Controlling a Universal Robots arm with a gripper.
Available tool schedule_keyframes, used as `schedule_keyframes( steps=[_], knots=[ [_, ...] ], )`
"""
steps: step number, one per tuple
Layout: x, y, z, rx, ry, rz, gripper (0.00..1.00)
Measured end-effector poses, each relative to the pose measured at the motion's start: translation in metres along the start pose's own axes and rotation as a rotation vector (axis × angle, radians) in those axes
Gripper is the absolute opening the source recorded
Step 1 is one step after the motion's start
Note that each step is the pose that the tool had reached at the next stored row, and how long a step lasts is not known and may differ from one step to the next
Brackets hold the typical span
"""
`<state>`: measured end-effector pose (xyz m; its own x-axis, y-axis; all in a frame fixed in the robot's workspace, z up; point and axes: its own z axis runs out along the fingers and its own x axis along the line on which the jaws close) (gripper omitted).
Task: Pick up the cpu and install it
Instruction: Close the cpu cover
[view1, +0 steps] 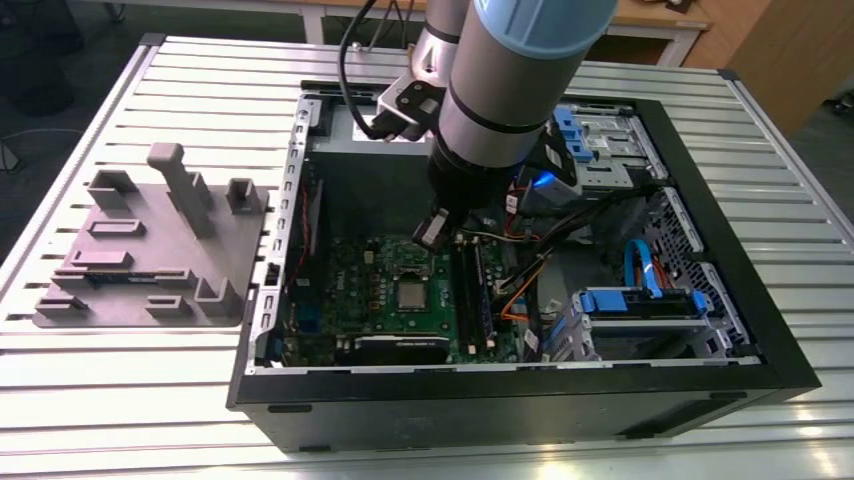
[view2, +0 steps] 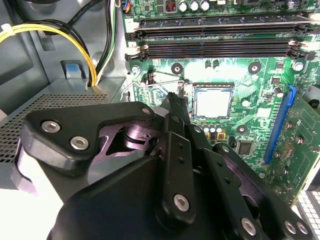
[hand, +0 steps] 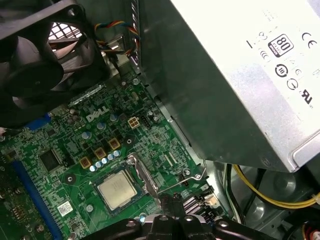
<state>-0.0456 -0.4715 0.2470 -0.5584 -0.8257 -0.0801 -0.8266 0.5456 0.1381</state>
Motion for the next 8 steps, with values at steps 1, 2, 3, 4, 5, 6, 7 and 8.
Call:
schedule_keyframes(
  steps=[1,2,3,4,5,6,7,8],
  knots=[
    [0.0001,0.0,0.0,0.0005,0.0007,0.0,0.1],
    [0.0002,-0.0001,0.0,0.0009,0.0013,0.0,0.1],
    [0.0002,-0.0001,0.0,0.0012,0.0019,0.0,0.1],
    [0.0003,-0.0002,0.0,0.0017,0.0025,0.0,0.1],
    [0.0004,-0.0002,0.0,0.0021,0.0031,0.0,0.1],
    [0.0006,-0.0003,0.0001,0.0026,0.0037,0.0,0.1],
    [0.0008,-0.0004,0.0001,0.0033,0.0047,0.001,0.1],
    [0.0009,-0.0005,0.0,0.0041,0.006,0.001,0.1]
  ],
)
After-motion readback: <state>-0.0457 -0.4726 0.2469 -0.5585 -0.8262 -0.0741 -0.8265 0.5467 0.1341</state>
